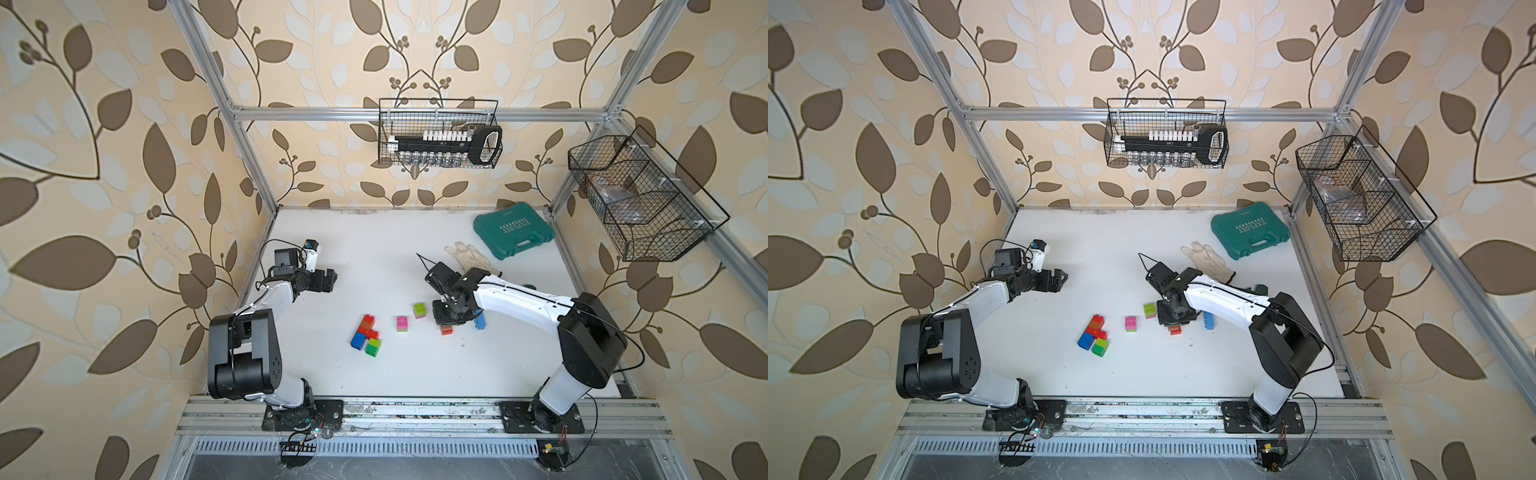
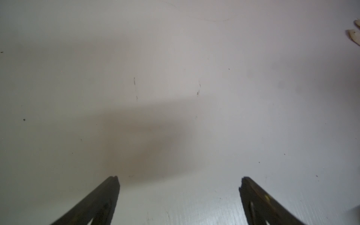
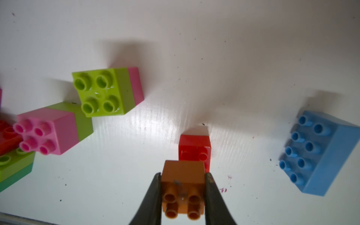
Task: Assemble the letter h with lego
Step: Assemble the lego brick with the lego brick.
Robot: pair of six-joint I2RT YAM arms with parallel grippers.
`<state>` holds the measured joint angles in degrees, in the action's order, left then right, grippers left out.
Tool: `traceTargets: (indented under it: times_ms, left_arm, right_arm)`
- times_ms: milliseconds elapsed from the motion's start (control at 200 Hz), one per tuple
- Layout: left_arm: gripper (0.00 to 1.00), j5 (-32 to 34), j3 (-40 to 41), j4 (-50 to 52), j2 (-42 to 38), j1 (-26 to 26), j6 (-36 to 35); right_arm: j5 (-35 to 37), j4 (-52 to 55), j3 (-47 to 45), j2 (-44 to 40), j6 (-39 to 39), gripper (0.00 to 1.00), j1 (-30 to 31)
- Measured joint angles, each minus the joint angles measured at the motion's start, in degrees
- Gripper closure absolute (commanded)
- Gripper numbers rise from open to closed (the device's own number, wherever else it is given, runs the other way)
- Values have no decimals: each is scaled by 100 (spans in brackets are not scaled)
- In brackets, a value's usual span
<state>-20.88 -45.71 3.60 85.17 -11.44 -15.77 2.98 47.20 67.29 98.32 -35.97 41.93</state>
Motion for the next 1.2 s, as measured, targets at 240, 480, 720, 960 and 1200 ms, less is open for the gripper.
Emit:
traceTargets:
  times_ms: [240, 480, 720, 960, 1200]
  left_arm:
    - [1, -103, 107, -140, -273, -24, 107]
    - [1, -125, 107, -173, -273, -24, 111]
    - [1, -122, 107, -170, -273, -24, 111]
    - [1, -120, 107, -170, -273, -24, 111]
    - [1, -155, 149, -184, -319, -26, 94]
  right_arm:
    - [-22, 26, 15, 175, 90, 74, -48]
    - [-15, 138, 63, 205, 111, 74, -48]
    - [-17, 216, 66, 203, 107, 74, -55]
    - [15, 179, 55, 223, 105, 74, -59]
    - [195, 278, 37, 223, 109, 74, -24]
